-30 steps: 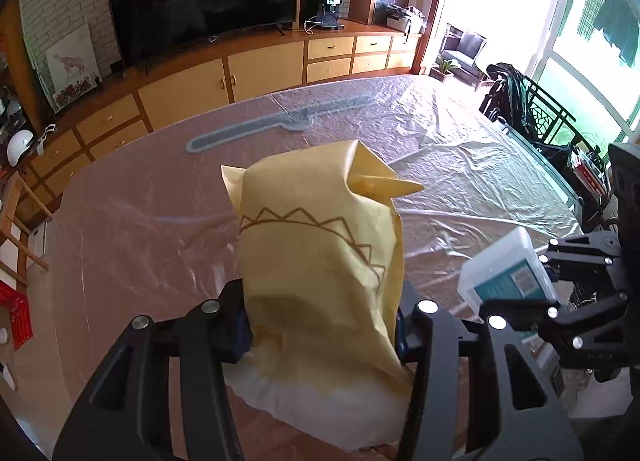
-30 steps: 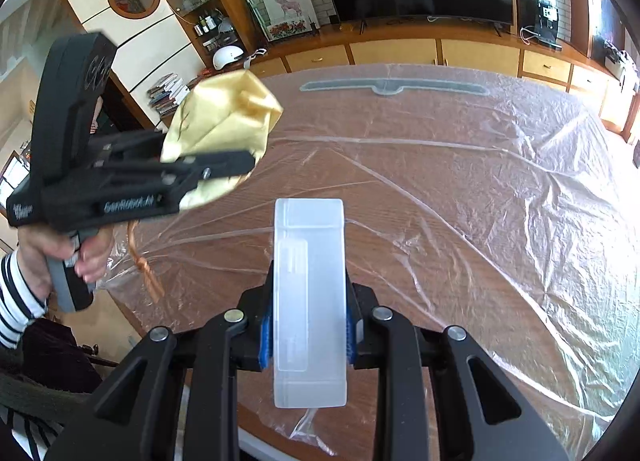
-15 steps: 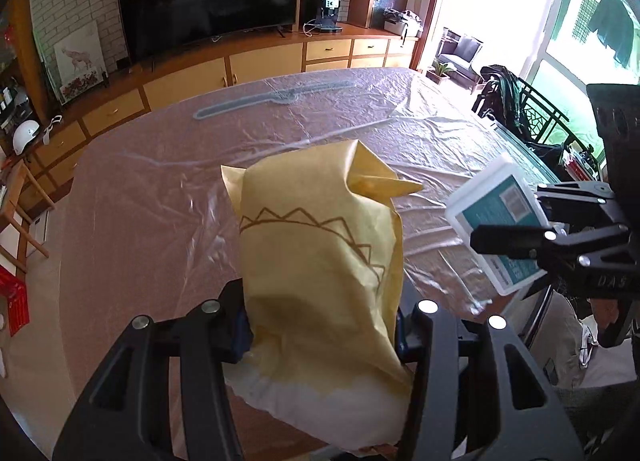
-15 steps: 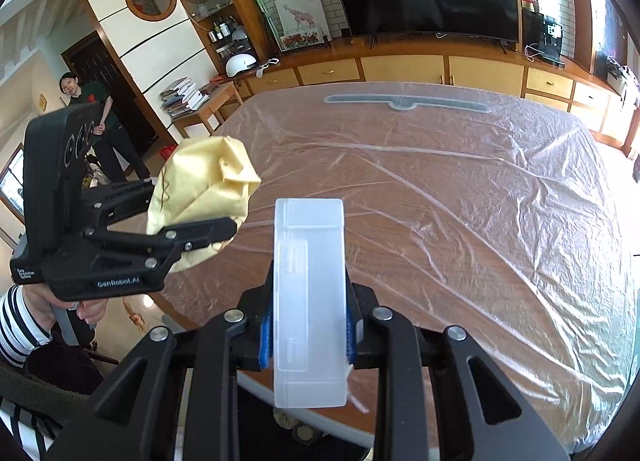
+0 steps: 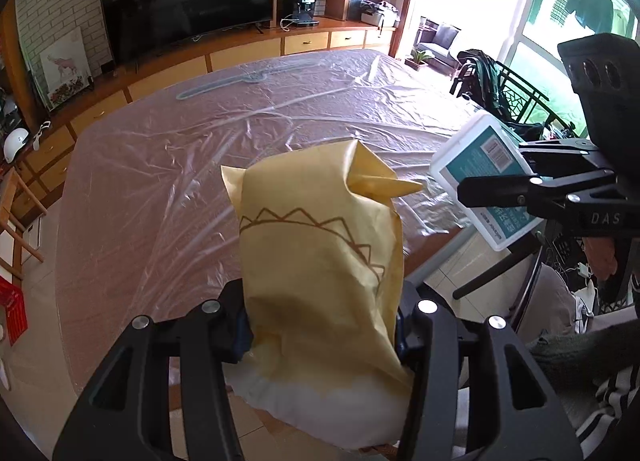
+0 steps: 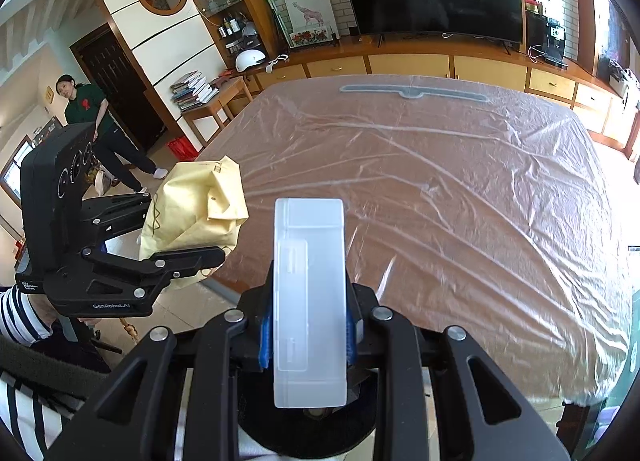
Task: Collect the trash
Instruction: 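Carry the white plastic box and cream bag with both tools over the black bin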
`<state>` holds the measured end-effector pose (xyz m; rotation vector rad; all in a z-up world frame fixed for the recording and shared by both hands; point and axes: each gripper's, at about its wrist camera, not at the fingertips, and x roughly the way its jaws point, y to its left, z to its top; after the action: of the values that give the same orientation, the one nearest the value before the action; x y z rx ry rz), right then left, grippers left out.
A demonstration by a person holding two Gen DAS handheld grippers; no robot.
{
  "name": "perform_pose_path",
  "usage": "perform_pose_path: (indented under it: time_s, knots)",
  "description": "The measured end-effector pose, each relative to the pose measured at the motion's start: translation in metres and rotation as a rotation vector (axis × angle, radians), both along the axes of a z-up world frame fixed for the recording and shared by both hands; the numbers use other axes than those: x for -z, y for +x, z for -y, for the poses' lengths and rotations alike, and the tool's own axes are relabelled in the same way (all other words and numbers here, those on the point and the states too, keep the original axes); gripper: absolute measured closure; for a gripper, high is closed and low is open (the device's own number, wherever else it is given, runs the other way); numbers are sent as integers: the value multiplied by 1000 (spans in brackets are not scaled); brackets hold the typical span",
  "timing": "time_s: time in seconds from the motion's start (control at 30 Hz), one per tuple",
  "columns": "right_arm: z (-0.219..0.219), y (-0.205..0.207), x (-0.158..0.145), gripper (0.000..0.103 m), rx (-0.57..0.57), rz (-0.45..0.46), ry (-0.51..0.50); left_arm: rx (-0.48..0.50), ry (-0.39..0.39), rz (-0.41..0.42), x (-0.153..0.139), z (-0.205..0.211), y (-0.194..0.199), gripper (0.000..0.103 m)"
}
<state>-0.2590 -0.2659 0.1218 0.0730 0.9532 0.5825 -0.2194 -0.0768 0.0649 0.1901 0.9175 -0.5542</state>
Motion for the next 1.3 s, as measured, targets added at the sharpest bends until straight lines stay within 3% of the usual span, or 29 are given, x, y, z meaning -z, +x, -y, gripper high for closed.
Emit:
perform_pose_path:
  time_s: [0.3,0.7,1.3]
  knots:
    - [4,-27,2,77,-15,-23,-2,102,0,-11,1,9,-35,52]
    - [4,-62,21,77,-51,-94,-49,229,57,-85,26,21,-70,52]
    - [-10,-97,76,77,-81,-193,-139,179,142,-205,87,25,-80,52]
